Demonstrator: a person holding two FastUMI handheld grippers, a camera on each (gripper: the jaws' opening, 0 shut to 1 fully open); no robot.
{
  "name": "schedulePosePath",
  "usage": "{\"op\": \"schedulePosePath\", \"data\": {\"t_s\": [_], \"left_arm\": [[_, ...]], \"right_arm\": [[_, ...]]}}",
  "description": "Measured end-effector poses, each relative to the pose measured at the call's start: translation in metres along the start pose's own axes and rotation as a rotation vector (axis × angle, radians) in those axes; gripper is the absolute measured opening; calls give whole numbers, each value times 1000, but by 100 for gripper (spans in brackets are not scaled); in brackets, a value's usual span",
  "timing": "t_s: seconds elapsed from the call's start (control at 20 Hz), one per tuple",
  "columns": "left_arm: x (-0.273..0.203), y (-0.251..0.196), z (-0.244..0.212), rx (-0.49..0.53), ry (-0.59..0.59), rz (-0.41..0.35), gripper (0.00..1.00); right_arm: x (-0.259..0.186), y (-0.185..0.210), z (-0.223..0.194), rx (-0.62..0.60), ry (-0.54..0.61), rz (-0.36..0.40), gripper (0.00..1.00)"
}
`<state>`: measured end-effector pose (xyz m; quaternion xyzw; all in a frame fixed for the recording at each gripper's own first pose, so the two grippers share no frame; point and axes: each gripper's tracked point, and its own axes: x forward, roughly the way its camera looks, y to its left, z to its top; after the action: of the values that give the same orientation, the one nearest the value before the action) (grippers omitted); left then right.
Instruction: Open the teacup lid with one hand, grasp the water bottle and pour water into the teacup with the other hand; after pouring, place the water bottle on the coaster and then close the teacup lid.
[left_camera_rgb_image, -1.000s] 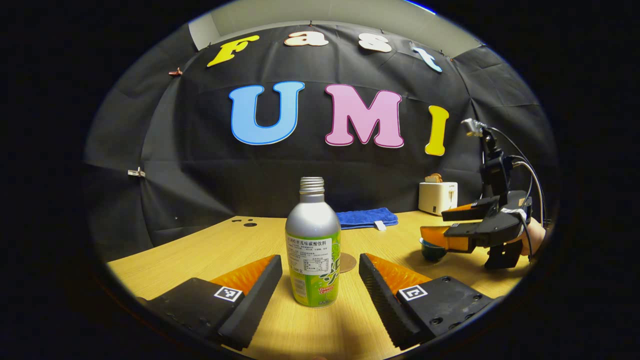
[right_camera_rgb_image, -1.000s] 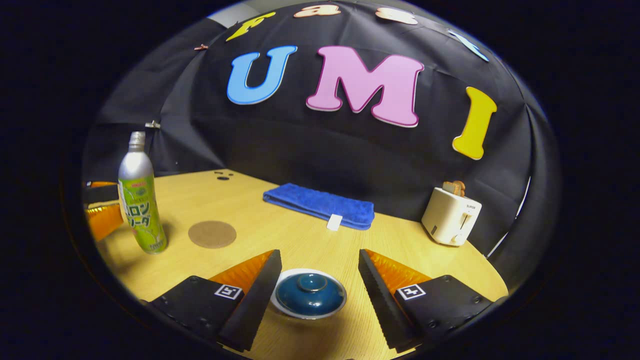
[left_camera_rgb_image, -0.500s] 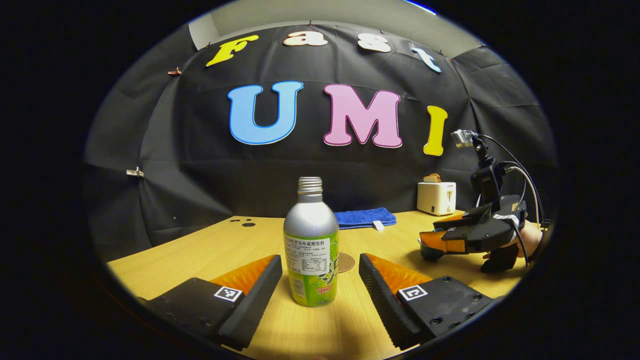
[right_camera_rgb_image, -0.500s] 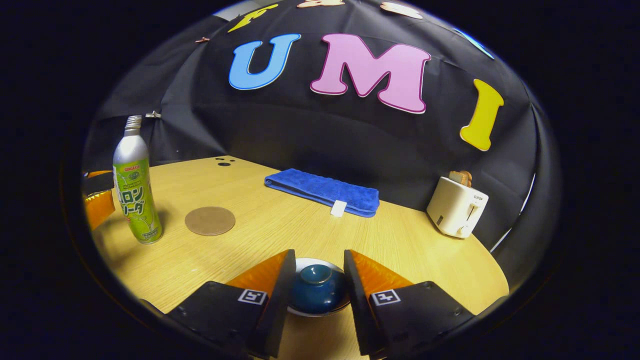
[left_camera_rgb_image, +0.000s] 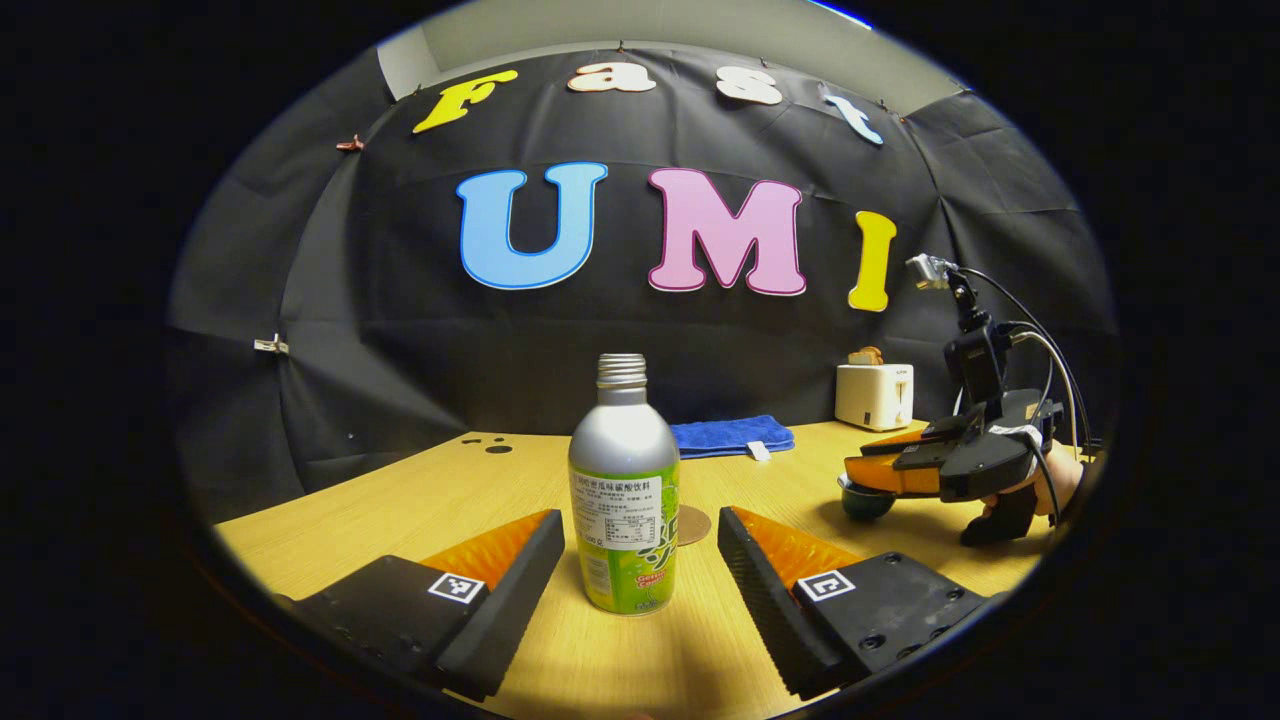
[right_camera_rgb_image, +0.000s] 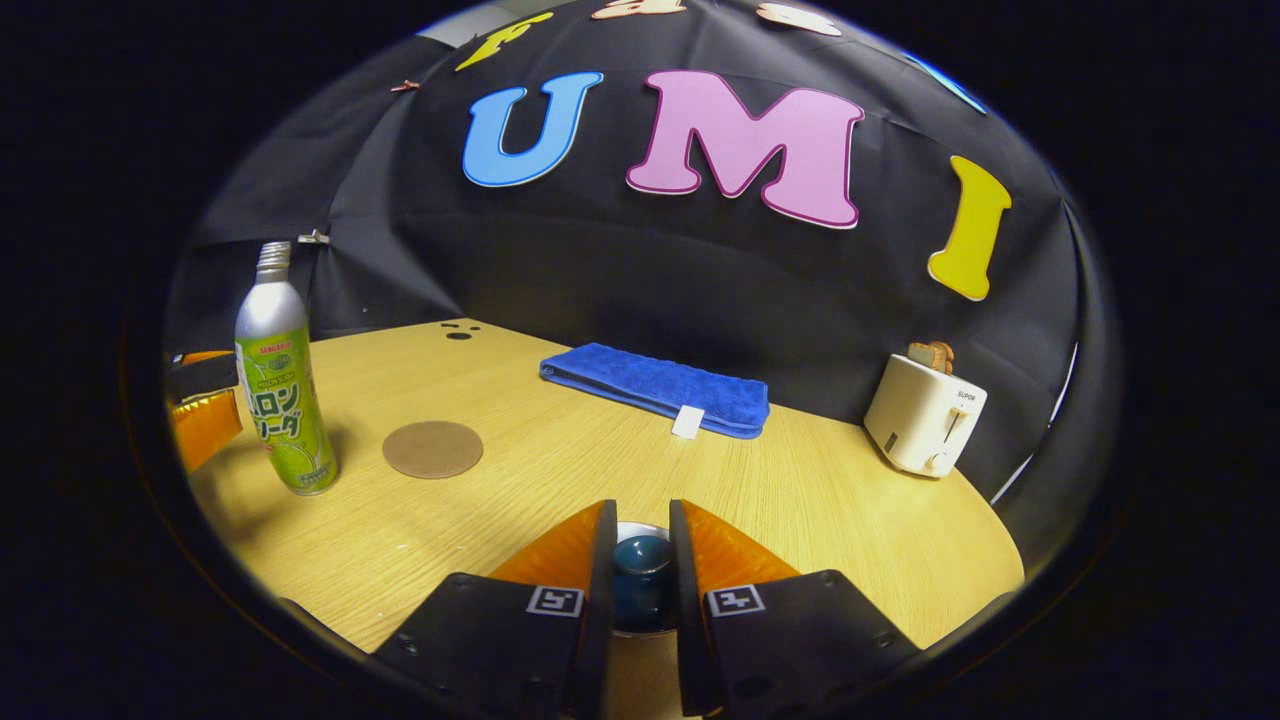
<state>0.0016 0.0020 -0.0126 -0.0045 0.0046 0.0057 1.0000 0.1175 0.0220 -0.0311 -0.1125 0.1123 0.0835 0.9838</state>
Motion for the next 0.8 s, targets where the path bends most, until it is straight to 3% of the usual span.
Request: {"op": "schedulePosePath", "data": {"t_s": [0.05,0.1,0.25,0.3,0.35,0.65,0.8], "left_arm": [[0,0,-1,-1,0,8,98],[0,-1,-1,-1,1,12,98],[4,1,-3,-3,1,19,98],[7,3,-2,-4,2,22,98],[11,4,-3,-4,2,26,98],[37,5,-1,-3,1,13,98],[50,5,0,-1,-3,2,98]], "right_arm": [[-4,0,7,-1,-22,1,34],[-10,0,15,-5,-43,1,30],[-33,-2,38,-7,-108,-5,30],[-42,-3,43,6,-126,-4,34],[-50,-4,45,26,-143,-5,30],[-88,-19,19,145,-154,24,27],[-96,-23,8,203,-171,24,30]]}}
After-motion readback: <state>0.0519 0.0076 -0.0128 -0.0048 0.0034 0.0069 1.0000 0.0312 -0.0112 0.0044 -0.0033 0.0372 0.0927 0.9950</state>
